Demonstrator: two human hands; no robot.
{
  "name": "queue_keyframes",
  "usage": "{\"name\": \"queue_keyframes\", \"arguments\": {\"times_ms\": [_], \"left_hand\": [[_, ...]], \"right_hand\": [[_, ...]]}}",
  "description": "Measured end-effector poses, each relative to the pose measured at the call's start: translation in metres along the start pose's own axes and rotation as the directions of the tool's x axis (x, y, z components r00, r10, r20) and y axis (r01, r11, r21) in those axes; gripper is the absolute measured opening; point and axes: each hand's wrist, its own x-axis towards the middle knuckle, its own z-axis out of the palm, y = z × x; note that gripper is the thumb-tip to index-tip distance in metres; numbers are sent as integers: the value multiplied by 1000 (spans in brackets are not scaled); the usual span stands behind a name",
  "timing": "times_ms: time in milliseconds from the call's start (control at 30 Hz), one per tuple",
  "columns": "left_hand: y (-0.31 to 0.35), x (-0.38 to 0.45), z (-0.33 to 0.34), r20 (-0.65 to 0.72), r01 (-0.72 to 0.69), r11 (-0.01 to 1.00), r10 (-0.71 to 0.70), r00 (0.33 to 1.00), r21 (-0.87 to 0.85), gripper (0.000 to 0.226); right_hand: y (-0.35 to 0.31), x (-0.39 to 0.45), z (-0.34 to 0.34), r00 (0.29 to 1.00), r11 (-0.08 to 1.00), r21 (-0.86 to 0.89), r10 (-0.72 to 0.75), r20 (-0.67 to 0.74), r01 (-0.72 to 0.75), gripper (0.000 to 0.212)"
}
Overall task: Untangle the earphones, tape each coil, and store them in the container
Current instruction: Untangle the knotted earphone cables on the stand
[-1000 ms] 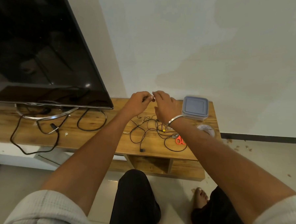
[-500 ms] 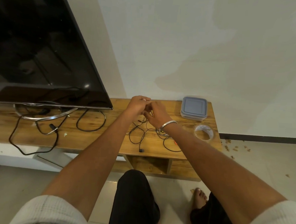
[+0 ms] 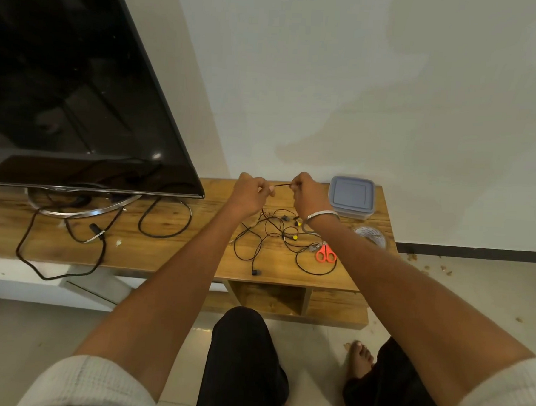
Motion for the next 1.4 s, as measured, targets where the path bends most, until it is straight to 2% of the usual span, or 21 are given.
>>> {"name": "queue_keyframes", "arguments": {"times_ms": [167, 300, 367, 433, 500, 600, 700, 967, 1100, 1300, 1400], "left_hand": [[11, -9, -11, 51, -35, 987, 44, 998, -160, 24], [14, -10, -11, -7, -117, 984, 118, 993, -137, 26], [21, -10, -9, -44, -164, 980, 160, 986, -108, 25], [29, -9, -6, -23, -213, 975, 212, 977, -59, 23], [34, -8, -3, -7, -223, 974, 223, 975, -27, 21], [40, -6, -3, -38, -217, 976, 216, 976, -5, 23], [40, -6, -9, -7, -200, 980, 201, 980, 19, 24], [18, -5, -24, 54, -186, 982, 184, 981, 35, 22], [16, -6, -24, 53, -180, 983, 178, 983, 41, 22], [29, -9, -13, 70, -205, 976, 200, 977, 70, 21], [33, -9, -9, 57, -214, 973, 209, 976, 90, 21]], "right_hand": [[18, 4, -15, 991, 990, -93, 96, -90, -104, 16], [27, 5, -23, 981, 975, -120, 184, -57, -189, 21], [23, 3, -22, 988, 988, -28, 152, 11, -151, 26], [14, 0, -19, 997, 994, 97, 47, 62, -53, 26], [3, -1, -18, 995, 987, 152, -56, 77, 44, 23], [-8, 0, -20, 987, 985, 113, -140, 79, 130, 24], [-4, 2, -24, 985, 986, -23, -163, 63, 165, 29], [21, 4, -35, 999, 996, -91, -12, -46, 8, 30], [23, 1, -35, 997, 987, -155, 58, 47, -50, 29], [-1, -8, -23, 976, 985, -26, -166, 141, 172, 32], [-12, -6, -19, 965, 972, -75, -210, 154, 223, 27]]}}
